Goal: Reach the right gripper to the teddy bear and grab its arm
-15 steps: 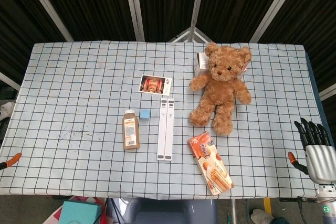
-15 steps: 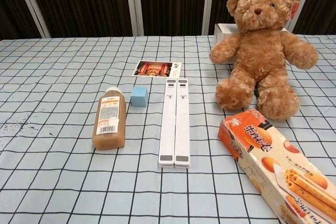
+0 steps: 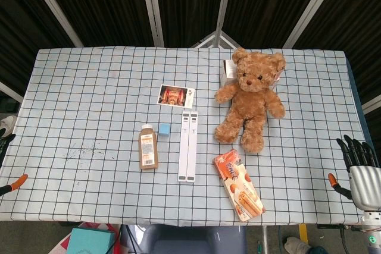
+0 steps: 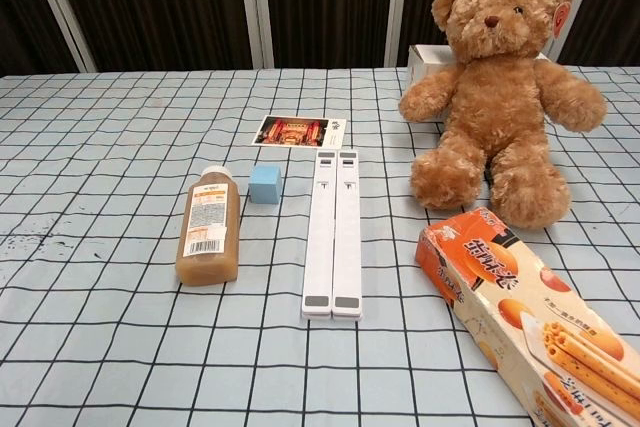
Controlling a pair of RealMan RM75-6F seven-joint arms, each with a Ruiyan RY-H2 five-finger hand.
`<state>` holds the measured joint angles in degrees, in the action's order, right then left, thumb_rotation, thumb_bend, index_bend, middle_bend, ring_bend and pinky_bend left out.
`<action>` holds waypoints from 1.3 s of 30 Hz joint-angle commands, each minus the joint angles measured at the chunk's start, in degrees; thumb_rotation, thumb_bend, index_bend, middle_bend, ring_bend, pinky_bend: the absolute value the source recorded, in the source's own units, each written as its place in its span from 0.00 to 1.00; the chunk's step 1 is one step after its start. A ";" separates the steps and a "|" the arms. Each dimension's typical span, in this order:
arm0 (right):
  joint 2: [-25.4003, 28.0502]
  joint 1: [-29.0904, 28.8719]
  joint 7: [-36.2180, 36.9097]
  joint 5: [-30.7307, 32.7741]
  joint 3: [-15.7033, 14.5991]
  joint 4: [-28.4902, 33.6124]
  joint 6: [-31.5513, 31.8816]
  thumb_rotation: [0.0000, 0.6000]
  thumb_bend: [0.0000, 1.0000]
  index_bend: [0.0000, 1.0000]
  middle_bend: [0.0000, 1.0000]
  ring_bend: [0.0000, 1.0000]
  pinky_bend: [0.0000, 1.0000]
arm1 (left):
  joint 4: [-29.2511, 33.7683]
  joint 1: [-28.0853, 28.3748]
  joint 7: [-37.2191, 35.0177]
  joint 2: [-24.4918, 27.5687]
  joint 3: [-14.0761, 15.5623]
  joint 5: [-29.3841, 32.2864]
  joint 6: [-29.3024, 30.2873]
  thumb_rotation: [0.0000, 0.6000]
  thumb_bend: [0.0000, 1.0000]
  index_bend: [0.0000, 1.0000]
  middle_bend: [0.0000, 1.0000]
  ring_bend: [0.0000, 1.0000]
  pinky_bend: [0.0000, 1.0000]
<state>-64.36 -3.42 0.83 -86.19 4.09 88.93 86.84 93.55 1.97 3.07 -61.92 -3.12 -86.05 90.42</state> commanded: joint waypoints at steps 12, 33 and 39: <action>-2.12 -0.10 6.23 3.04 2.66 0.45 0.52 1.00 0.33 0.11 0.13 0.22 0.00 | 0.30 -0.23 0.62 0.05 0.03 0.72 -0.43 1.00 0.24 0.10 0.00 0.00 0.03; -1.41 -19.29 21.58 30.04 14.48 6.25 -32.10 1.00 0.32 0.20 0.20 0.22 0.00 | 0.91 -0.03 1.37 0.26 -0.74 2.64 -1.39 1.00 0.24 0.11 0.00 0.00 0.03; -5.51 -24.88 13.52 40.96 16.49 2.40 -33.94 1.00 0.32 0.21 0.20 0.22 0.00 | 1.02 0.03 2.28 0.05 -1.27 4.15 -1.80 1.00 0.24 0.11 0.00 0.00 0.03</action>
<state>-67.68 -25.36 18.03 -49.68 19.13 93.21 54.30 94.54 1.97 5.18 -61.81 -4.30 -82.08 88.75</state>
